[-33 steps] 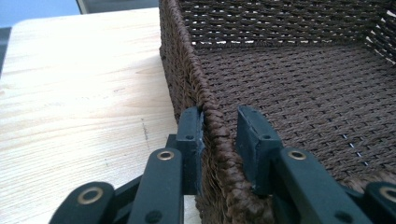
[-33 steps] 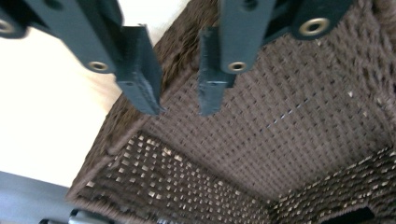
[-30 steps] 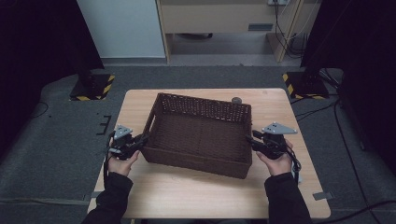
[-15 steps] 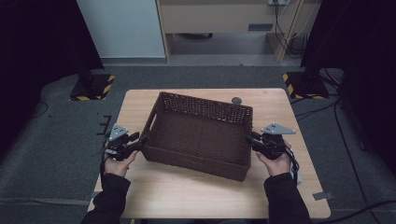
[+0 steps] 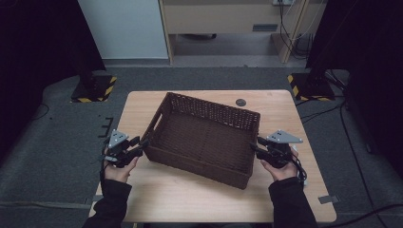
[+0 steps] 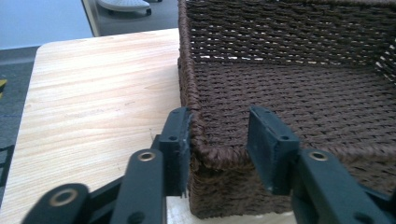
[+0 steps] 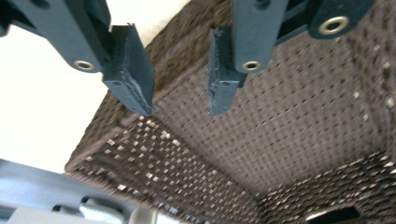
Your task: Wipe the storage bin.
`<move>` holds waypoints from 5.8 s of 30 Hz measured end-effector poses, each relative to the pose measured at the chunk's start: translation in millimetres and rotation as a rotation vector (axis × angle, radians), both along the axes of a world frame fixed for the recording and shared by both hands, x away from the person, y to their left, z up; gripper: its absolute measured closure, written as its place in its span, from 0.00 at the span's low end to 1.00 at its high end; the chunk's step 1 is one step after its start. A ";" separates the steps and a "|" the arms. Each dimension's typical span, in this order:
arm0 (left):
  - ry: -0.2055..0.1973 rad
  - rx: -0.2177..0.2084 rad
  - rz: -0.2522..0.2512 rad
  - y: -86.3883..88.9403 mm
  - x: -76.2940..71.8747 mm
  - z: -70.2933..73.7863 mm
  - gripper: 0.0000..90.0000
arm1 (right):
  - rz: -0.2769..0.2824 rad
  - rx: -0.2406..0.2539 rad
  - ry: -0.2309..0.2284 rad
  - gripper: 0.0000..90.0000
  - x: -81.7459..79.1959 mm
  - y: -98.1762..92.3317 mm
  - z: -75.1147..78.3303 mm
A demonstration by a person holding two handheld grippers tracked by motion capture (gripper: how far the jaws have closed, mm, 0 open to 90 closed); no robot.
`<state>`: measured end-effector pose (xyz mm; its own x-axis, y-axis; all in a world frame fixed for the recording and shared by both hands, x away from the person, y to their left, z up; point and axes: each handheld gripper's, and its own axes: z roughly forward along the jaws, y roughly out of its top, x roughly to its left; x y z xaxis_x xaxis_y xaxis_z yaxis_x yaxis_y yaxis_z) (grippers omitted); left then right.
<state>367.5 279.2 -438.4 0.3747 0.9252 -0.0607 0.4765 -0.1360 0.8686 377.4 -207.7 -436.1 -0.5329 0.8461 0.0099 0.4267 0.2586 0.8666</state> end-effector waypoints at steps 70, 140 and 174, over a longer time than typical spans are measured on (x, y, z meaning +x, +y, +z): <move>0.034 -0.010 -0.088 -35.1 7.5 -0.4 0.49 | -0.084 0.015 0.007 0.54 18.6 -5.6 -3.5; 0.024 0.042 -0.172 -76.6 0.8 0.4 0.41 | -0.033 -0.063 0.069 0.67 12.0 -9.8 1.9; 0.030 0.026 -0.140 -69.3 10.9 -5.1 0.42 | 0.094 -0.075 -0.001 0.90 13.3 6.4 -1.9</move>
<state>378.4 210.0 -443.5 0.4982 0.8656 -0.0508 0.4774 -0.2249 0.8494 390.7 -201.2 -438.1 -0.6103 0.7905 -0.0522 0.3968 0.3621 0.8434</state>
